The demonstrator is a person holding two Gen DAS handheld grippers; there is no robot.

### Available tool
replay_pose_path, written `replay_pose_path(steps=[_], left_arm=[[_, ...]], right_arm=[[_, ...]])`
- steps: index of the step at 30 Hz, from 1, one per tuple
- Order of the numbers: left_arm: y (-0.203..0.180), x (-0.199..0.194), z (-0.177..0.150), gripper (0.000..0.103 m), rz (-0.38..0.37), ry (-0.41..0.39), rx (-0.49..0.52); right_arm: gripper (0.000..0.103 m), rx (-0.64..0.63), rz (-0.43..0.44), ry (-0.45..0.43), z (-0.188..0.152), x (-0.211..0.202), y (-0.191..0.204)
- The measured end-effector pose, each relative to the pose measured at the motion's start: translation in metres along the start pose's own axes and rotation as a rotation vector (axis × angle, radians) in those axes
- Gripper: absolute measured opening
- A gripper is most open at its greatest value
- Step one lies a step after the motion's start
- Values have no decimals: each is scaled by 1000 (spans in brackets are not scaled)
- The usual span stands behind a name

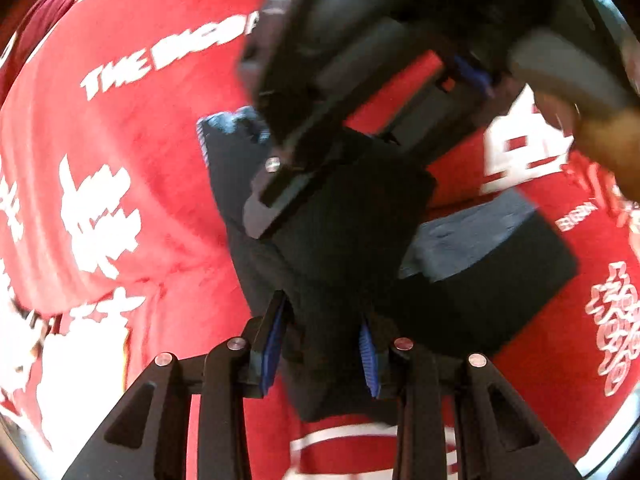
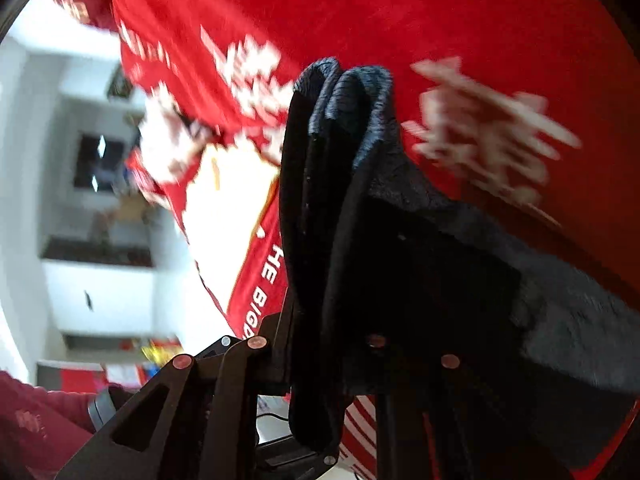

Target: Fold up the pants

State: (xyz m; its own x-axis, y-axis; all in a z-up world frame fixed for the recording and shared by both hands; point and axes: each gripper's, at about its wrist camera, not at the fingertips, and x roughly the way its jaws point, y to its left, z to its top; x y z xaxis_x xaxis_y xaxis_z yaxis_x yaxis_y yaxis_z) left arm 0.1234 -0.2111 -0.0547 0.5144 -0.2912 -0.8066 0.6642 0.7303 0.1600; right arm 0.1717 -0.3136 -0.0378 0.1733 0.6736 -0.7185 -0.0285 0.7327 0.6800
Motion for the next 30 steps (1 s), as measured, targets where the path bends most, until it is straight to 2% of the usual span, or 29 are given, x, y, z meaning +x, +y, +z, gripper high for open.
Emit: replay_pose_path(steps=[2,6,9,13,15,18,21,23,27,30], left_arm=[[-27,-3,12,34,-32,-10,34],[-97,5,30,34,-93,-7,137],[-150,23,29,34,-130,28,207],[-191,58,15,34,-134,106,268],[-198,73,9,34,-130,144,276],[-204,78,1,36,-102,158,310],[-200,77,-2,41,-125,175,314],[-190,68,-1,41,-162,181,300],[-159,44,1,59,-199,182,214],[-127,39,3,59,-160,209,138]], right_arm=[[18,45,29,-81,-25,-38,-28],[18,142,61,-185,-66,-92,-87],[19,211,54,-224,-100,-113,-136],[18,311,28,-234,-141,-119,-201],[18,358,28,-232,-147,-112,-231],[18,399,53,-232,-155,-93,-257],[20,408,51,-222,-157,-87,-262],[24,402,15,-214,-156,-87,-259],[28,359,-108,-175,-154,-99,-242],[28,394,-105,-169,-164,-111,-250]])
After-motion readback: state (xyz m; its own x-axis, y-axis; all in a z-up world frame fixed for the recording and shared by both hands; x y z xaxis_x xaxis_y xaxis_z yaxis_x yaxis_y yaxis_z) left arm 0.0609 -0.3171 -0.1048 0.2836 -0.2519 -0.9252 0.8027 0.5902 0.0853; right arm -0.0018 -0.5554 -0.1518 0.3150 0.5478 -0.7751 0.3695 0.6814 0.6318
